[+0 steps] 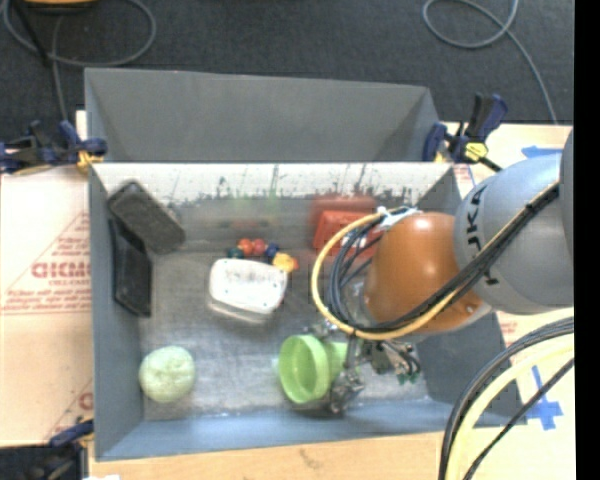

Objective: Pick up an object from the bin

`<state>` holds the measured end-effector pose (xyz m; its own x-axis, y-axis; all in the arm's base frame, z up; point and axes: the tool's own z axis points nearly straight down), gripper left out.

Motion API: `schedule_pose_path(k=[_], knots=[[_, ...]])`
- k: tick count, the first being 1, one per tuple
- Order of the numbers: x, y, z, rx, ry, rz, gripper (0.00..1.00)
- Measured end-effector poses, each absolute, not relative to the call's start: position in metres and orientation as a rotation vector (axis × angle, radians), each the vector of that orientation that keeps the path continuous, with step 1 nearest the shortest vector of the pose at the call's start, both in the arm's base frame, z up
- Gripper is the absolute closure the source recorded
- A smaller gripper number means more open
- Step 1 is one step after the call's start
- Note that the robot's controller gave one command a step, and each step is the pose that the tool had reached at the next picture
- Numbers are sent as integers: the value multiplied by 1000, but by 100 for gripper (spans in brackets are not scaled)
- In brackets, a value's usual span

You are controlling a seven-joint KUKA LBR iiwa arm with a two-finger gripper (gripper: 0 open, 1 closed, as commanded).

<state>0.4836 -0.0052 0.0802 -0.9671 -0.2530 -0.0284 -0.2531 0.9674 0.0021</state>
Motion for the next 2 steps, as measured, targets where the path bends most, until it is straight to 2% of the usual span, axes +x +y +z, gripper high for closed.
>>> schedule_pose_path(k=[2], knots=[[483,-5,84,-400,3091,8,100]])
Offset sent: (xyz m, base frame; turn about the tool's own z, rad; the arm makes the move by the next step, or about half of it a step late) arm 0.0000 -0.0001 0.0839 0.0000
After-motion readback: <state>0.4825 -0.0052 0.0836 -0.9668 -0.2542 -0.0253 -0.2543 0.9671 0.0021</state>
